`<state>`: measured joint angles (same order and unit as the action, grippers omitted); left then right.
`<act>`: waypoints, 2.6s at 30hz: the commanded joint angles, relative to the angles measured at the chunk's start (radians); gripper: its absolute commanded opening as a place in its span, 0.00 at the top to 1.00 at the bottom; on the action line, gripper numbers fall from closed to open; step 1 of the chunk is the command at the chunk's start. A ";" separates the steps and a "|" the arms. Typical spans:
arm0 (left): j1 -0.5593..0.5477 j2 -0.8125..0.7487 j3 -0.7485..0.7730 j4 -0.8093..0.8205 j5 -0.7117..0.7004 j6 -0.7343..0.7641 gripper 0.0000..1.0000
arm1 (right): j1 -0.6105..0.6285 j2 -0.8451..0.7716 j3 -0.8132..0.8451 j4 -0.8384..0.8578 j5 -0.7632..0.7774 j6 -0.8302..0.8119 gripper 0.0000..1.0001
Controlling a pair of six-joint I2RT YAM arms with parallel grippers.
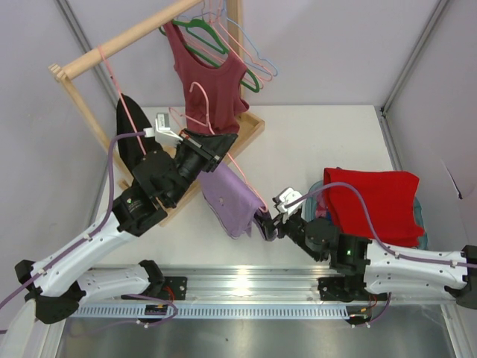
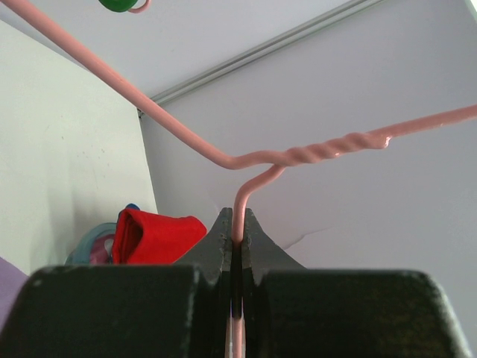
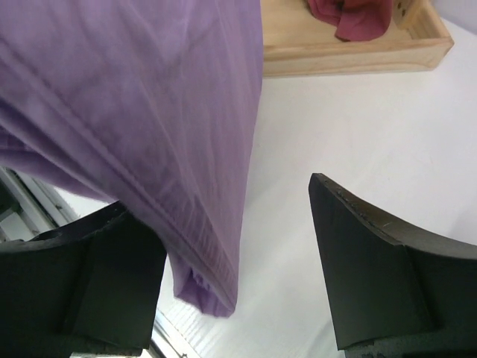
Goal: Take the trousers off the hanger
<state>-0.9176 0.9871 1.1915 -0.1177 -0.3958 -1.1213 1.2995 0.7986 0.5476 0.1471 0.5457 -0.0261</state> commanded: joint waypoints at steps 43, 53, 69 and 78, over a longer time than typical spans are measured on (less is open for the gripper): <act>-0.007 0.002 -0.052 0.199 0.184 -0.130 1.00 | -0.082 0.132 0.044 0.505 -0.064 -0.130 0.21; -0.015 -0.011 -0.066 0.208 0.189 -0.112 1.00 | -0.106 0.139 0.060 0.500 -0.055 -0.114 0.69; -0.029 -0.050 -0.182 0.234 0.193 -0.133 1.00 | -0.121 0.177 0.107 0.712 -0.061 -0.155 1.00; -0.029 -0.093 -0.247 0.204 0.164 -0.121 1.00 | -0.126 0.165 0.164 0.770 -0.032 -0.132 1.00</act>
<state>-0.9421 0.9245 0.9596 0.0502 -0.2245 -1.2572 1.1820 0.9962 0.6262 0.7284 0.4709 -0.1764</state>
